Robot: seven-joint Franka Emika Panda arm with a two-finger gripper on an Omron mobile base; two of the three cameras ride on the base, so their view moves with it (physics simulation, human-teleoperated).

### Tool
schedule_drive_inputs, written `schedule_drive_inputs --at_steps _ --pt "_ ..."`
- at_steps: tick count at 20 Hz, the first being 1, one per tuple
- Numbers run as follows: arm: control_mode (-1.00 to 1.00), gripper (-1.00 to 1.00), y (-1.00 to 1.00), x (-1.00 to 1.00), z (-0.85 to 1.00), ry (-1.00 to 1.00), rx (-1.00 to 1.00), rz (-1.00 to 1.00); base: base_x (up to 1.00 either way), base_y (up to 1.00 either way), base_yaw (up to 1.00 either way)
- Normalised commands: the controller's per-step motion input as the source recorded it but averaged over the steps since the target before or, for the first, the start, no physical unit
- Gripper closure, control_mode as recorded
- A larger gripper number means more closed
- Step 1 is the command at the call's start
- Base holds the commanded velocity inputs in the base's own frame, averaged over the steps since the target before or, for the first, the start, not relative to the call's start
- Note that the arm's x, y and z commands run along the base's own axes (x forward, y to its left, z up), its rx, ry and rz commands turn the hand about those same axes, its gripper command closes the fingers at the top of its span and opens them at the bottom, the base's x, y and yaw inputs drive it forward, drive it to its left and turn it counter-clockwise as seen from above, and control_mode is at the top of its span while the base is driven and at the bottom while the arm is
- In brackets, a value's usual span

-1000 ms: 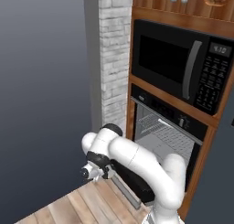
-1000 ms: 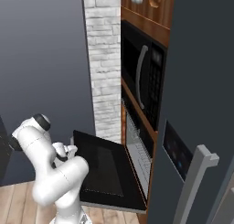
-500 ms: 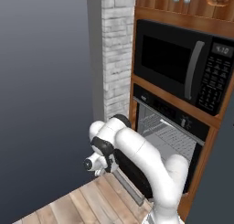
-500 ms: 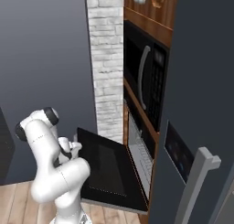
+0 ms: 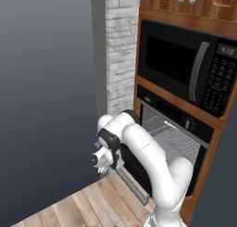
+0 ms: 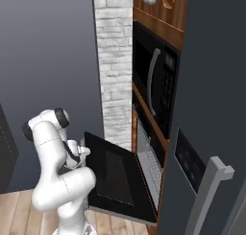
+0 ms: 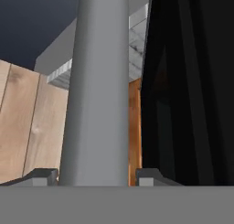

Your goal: Take the baked cake out of the oven and place it on the plate for cooling. Then close the oven door.

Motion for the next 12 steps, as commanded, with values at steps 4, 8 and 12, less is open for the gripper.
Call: schedule_drive_inputs --at_steps 4,8,12 --pt "-1.0 -1.0 0.19 0.0 0.0 -0.62 -0.97 -0.55 0.0 0.0 0.0" --pt "-1.0 -1.0 0.19 0.0 0.0 -0.66 -1.0 -0.53 0.0 0.0 0.0" --pt "-1.0 -1.0 0.21 0.0 0.0 -0.69 -1.0 -0.52 0.0 0.0 0.0"
